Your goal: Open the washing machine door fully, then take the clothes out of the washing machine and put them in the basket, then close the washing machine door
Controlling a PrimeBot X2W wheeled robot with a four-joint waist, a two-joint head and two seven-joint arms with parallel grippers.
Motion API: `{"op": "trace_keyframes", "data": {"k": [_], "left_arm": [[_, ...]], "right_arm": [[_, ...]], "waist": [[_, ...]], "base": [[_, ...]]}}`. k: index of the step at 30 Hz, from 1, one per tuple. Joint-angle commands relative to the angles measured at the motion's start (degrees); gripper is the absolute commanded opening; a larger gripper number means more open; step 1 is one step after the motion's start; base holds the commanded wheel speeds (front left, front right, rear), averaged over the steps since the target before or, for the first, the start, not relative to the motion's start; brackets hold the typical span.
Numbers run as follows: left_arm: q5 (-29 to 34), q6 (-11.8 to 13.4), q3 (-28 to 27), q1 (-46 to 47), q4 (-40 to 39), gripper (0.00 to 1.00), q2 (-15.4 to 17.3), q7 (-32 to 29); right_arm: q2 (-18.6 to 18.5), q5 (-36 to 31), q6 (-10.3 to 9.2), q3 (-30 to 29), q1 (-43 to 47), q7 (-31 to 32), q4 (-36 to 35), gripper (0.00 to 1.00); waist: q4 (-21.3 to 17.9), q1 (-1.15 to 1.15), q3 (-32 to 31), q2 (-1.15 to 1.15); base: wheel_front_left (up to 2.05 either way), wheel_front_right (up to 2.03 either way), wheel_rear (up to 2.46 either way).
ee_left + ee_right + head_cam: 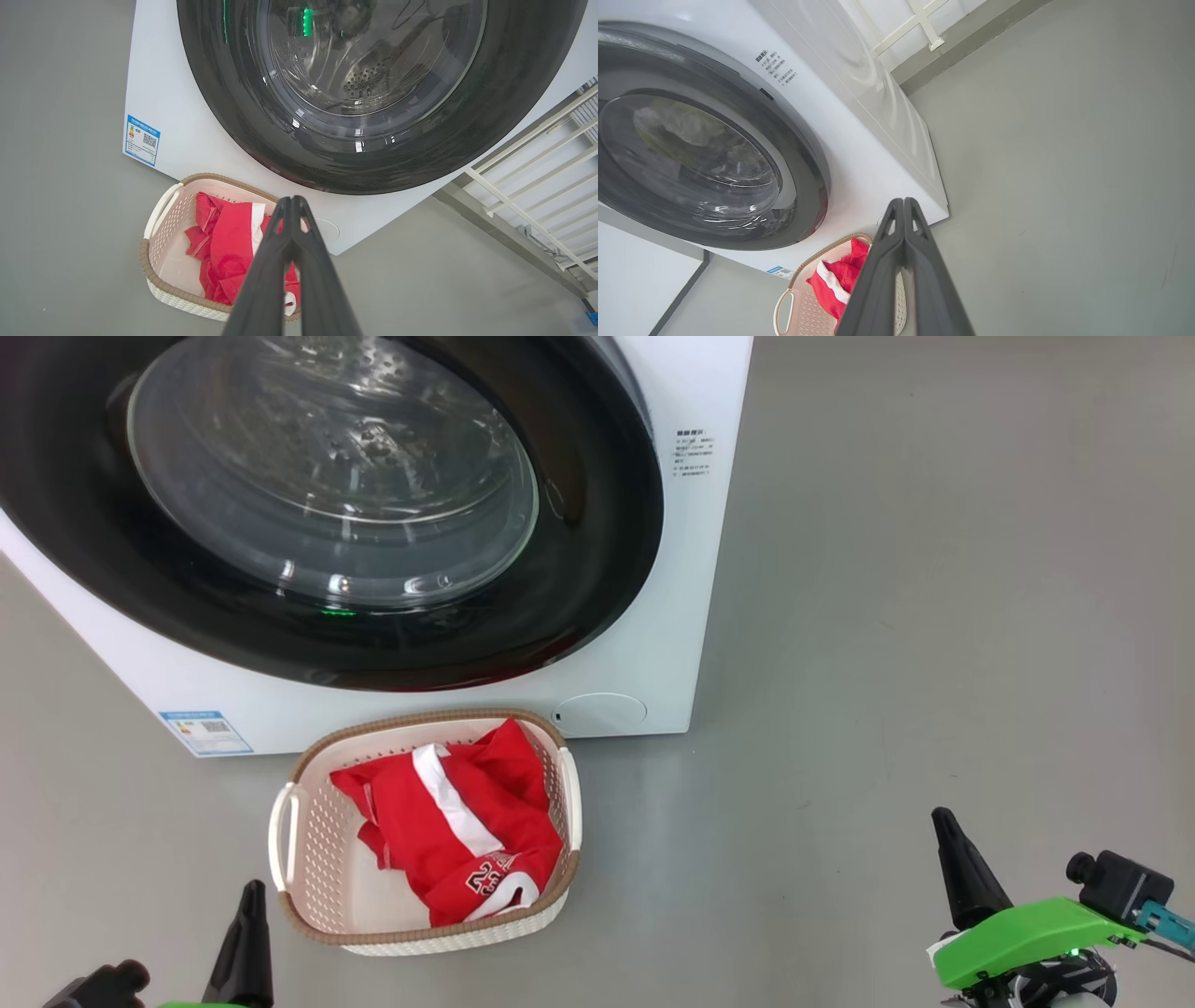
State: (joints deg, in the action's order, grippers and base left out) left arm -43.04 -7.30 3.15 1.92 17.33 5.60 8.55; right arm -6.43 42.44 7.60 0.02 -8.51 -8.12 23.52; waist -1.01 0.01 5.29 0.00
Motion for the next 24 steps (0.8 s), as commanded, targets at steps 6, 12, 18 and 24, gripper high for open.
{"op": "trace_keyframes", "data": {"k": [6, 12, 18, 24], "left_arm": [[-4.2, -0.1, -1.6, 2.1, -1.7, 0.0, 0.7, -1.1], [-8.3, -0.1, -2.1, 2.3, -1.8, 0.0, 0.5, -2.2], [-11.9, -0.1, -2.6, 2.4, -1.9, 0.0, 0.3, -3.2], [-15.4, -0.1, -3.1, 2.6, -2.1, 0.0, 0.2, -4.1]], "right_arm": [[0.1, 4.1, -0.04, -0.4, -0.3, 1.3, -2.2, 0.0], [0.4, 8.2, -0.05, -1.0, -0.1, 2.4, -2.8, 0.0], [0.7, 11.7, -0.05, -1.4, 0.1, 3.5, -3.4, 0.0], [0.9, 15.1, -0.06, -1.9, 0.3, 4.5, -3.9, 0.0]], "waist": [[0.1, 0.0, -0.4, 0.0], [0.2, 0.0, -0.8, 0.0], [0.2, 0.0, -1.1, 0.0], [0.3, -0.01, -1.5, 0.0]], "base": [[0.0, 0.0, 0.0], [0.0, 0.0, 0.0], [0.0, 0.0, 0.0], [0.0, 0.0, 0.0]]}}
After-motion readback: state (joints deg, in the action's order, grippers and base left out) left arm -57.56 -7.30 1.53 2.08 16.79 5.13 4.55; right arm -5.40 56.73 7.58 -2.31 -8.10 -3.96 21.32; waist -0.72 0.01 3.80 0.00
